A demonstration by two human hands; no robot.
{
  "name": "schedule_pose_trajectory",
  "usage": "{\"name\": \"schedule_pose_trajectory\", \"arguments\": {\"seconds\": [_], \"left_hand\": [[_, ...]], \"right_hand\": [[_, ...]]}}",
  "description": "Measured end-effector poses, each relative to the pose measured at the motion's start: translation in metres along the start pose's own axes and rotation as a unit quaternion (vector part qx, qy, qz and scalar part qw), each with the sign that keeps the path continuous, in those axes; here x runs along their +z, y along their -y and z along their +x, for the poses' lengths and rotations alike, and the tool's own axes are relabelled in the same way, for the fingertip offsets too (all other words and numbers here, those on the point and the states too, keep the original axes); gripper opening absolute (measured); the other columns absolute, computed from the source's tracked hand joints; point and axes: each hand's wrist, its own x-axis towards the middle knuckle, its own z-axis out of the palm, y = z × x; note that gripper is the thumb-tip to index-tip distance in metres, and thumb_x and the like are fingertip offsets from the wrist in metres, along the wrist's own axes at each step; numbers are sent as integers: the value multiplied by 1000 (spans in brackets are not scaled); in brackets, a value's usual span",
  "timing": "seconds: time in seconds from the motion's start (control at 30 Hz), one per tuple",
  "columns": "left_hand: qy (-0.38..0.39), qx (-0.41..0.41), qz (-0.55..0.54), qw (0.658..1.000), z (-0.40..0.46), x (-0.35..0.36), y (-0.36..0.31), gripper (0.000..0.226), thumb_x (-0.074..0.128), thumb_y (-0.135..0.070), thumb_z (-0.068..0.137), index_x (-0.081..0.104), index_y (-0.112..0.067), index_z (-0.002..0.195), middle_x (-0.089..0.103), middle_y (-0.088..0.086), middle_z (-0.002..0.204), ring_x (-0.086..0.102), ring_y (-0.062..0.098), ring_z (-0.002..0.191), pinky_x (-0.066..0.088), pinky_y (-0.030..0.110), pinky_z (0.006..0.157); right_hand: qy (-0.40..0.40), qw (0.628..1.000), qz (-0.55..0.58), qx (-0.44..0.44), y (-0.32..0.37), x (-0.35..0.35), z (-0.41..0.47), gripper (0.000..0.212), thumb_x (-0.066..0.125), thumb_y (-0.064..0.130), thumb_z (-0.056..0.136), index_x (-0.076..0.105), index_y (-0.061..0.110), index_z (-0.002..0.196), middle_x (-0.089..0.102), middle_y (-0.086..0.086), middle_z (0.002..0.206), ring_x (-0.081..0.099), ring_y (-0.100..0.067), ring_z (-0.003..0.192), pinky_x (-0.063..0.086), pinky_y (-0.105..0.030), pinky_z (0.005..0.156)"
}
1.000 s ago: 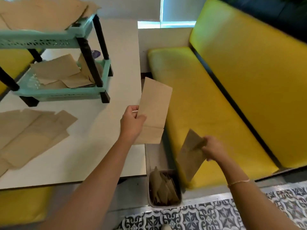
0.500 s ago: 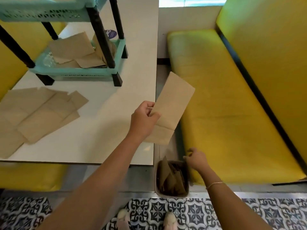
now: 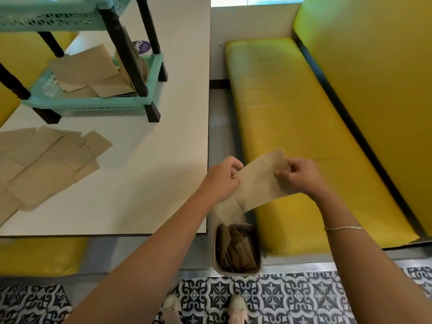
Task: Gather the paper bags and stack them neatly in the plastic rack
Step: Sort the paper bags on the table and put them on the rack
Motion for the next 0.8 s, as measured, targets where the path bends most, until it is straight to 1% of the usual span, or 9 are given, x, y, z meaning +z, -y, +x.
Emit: {"name": "schedule_pose_trajectory", "arguments": {"seconds": [0.07, 0.13, 0.2, 0.4, 0.47, 0.53, 0.63, 0.7, 0.8], "left_hand": [[-22, -3, -7, 1000, 2, 1, 1, 34, 58, -17, 91, 48, -18, 124, 58, 0, 117, 55, 13, 102, 41, 18, 81], [-40, 1, -9, 999, 5, 0, 3, 34, 59, -19, 91, 49, -18, 124, 57, -1, 118, 54, 13, 103, 40, 19, 85], [-52, 14, -7, 999, 7, -2, 6, 31, 59, -20, 91, 51, -18, 121, 58, -1, 117, 53, 9, 99, 41, 18, 84], [-91, 39, -12, 995, 11, -10, 17, 22, 58, -18, 92, 56, -17, 114, 58, -7, 102, 54, 6, 93, 40, 9, 75], [-101, 40, -15, 994, 12, -12, 20, 23, 58, -18, 92, 57, -16, 114, 56, -9, 100, 54, 4, 91, 38, 3, 71], [-109, 42, -18, 993, 13, -14, 23, 24, 58, -18, 92, 56, -16, 116, 55, -10, 100, 54, 4, 91, 38, 2, 71], [-118, 40, -23, 992, 14, -18, 26, 24, 57, -18, 92, 56, -16, 116, 56, -10, 100, 54, 3, 91, 38, 2, 71], [-116, 36, -26, 992, 13, -23, 28, 23, 57, -18, 92, 57, -16, 115, 58, -8, 101, 54, 4, 91, 39, 3, 72], [-113, 32, -34, 993, 11, -32, 27, 22, 57, -17, 92, 58, -16, 113, 62, -3, 105, 55, 6, 91, 42, 12, 78]], "right_hand": [[-13, 995, -97, 20, -13, 9, 1, 14, 52, 8, 85, 62, 9, 74, 58, -8, 68, 54, -29, 72, 34, -30, 53], [-9, 986, -158, 49, -29, 27, 1, 23, 49, 2, 84, 68, 7, 95, 67, -17, 92, 60, -35, 89, 44, -34, 64], [14, 979, -191, 75, -47, 50, 0, 31, 48, 1, 85, 67, 8, 109, 67, -19, 106, 60, -35, 100, 48, -35, 75], [97, 964, -214, 121, -87, 121, -5, 32, 43, 3, 90, 61, 5, 117, 63, -21, 115, 58, -34, 107, 47, -34, 79], [135, 960, -216, 119, -90, 141, -7, 36, 41, 3, 92, 57, 7, 124, 61, -18, 121, 56, -32, 112, 46, -32, 84], [169, 956, -215, 106, -91, 157, -9, 34, 44, 6, 92, 58, 10, 122, 63, -14, 120, 58, -30, 109, 47, -30, 84], [173, 956, -210, 111, -85, 163, -7, 27, 50, 9, 89, 61, 9, 115, 65, -13, 113, 60, -28, 103, 49, -32, 83], [162, 956, -225, 99, -71, 156, -1, 31, 49, 7, 90, 58, 6, 119, 63, -15, 118, 58, -29, 108, 48, -32, 87], [132, 962, -231, 60, -34, 134, 17, 36, 48, 6, 91, 55, 6, 126, 60, -13, 125, 56, -27, 115, 45, -32, 94]]}}
